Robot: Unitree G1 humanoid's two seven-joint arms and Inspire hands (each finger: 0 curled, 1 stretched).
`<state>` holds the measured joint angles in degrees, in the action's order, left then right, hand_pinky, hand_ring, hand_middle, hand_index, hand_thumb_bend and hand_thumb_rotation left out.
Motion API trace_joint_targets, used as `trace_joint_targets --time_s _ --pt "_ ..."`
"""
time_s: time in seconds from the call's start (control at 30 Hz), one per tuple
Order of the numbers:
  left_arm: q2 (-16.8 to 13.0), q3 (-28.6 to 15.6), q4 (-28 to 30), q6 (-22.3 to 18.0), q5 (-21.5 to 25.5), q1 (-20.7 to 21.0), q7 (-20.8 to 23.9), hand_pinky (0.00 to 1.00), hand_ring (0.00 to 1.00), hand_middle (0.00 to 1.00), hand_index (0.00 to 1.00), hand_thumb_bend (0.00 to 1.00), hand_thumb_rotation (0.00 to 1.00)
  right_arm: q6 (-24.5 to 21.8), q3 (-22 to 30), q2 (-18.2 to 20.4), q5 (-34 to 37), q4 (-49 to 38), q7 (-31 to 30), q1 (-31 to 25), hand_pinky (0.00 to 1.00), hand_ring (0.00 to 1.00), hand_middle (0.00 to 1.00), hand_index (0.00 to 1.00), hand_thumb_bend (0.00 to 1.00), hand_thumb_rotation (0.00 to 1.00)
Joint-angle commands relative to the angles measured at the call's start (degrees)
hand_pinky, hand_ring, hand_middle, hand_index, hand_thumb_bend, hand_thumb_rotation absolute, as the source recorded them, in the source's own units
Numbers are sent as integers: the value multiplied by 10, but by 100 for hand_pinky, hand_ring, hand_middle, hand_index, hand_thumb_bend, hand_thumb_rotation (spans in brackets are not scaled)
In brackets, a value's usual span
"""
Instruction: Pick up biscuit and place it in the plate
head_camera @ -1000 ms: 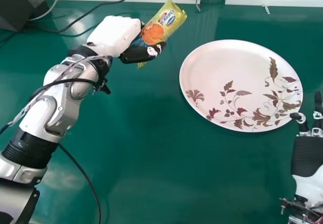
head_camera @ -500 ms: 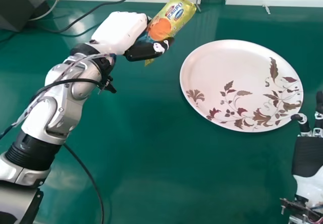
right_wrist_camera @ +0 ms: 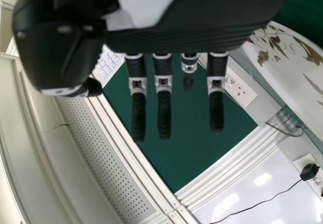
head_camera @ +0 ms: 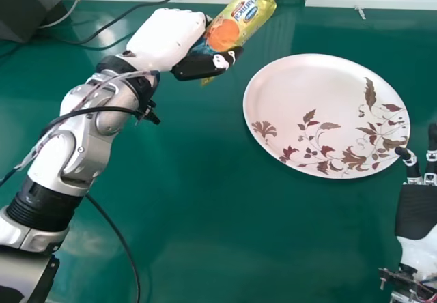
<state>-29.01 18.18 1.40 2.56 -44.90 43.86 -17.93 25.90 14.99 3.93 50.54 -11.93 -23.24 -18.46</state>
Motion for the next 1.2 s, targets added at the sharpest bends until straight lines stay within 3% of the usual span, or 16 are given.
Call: trace_joint_targets --time_s 0.0,0.27,0.37,0.53,0.7,0.87,1.17 --pt "2 -10 15 -2 2 -4 1 32 40 48 53 51 0 -3 2 43 6 23 2 1 42 51 56 50 52 5" --pt "3 -4 17 -17 3 2 2 31 40 48 53 51 0 7 1 45 -6 27 5 4 43 49 54 50 51 5" --pt "10 -4 23 -11 4 1 -2 31 40 48 53 51 0 8 0 46 -5 26 9 4 42 48 44 53 52 1" --pt "29 -10 34 6 21 -1 -16 31 40 48 52 51 0 3 -2 47 2 21 11 1 39 43 41 53 51 0" --pt "37 -9 41 18 21 -1 -22 32 41 48 53 51 0 1 -3 43 6 20 9 0 37 41 47 50 52 0" --pt "37 -9 45 3 29 -1 -18 32 40 48 53 51 0 -1 -2 44 10 19 11 1 32 38 48 49 52 0" --pt "45 1 28 -17 32 10 -23 32 41 48 52 51 0 1 -5 46 8 12 17 -2 44 50 45 52 52 0"
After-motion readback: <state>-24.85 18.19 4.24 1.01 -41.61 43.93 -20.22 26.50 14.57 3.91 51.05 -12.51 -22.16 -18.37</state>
